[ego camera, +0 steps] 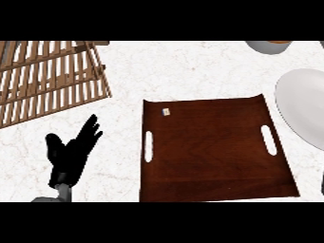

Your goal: Pick the bell pepper from the tray and place it in the plate

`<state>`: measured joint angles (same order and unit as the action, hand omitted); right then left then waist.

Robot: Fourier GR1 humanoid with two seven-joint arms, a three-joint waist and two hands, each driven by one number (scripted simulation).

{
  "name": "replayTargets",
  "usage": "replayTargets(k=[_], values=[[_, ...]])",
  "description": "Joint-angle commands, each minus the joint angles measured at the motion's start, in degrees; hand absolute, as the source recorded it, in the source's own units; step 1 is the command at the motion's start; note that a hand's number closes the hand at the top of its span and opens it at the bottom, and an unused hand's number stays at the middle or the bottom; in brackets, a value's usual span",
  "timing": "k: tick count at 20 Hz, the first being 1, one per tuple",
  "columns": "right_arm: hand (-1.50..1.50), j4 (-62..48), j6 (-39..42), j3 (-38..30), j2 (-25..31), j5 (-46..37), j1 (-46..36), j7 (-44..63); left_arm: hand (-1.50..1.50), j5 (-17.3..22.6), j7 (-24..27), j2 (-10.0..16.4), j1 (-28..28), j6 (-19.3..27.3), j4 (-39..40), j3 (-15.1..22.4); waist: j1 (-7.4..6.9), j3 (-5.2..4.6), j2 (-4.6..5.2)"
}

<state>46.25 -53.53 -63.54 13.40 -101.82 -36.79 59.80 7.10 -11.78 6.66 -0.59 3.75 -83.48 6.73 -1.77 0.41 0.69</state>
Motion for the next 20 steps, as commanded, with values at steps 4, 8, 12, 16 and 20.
replayTargets(k=[4, 8, 12, 16, 20], values=[[-1.50, -6.41, -20.25, 2.60, 2.31, 11.16, -0.51, -8.59, 0.00, 0.14, -1.89, 0.16, 0.27, -0.08, 0.21, -0.19, -0.10, -0.08, 0.02], [-1.50, -4.54, -29.41, 3.99, 0.93, 14.89, 0.41, -11.30, 0.00, 0.22, -0.57, -0.13, 1.29, 0.14, 2.24, -1.19, 0.57, -0.16, -0.10], [-1.50, -1.89, -30.88, 6.15, 0.42, 20.21, 0.62, -11.98, 0.00, -1.33, -0.27, -2.06, 2.03, 2.39, 3.26, -0.54, 1.53, -0.31, -0.53], [-1.50, 8.24, -32.00, 13.28, -9.33, 26.63, 4.15, -13.44, 0.00, -1.89, -2.51, -1.76, 0.37, 2.32, -0.03, 0.79, 1.58, -0.28, -0.80], [-1.50, 15.53, -31.77, 26.28, -13.15, 33.77, 11.72, -12.97, 0.00, 0.90, 1.87, 1.29, -0.07, -1.57, 4.16, -3.66, 2.19, -0.42, -1.02]])
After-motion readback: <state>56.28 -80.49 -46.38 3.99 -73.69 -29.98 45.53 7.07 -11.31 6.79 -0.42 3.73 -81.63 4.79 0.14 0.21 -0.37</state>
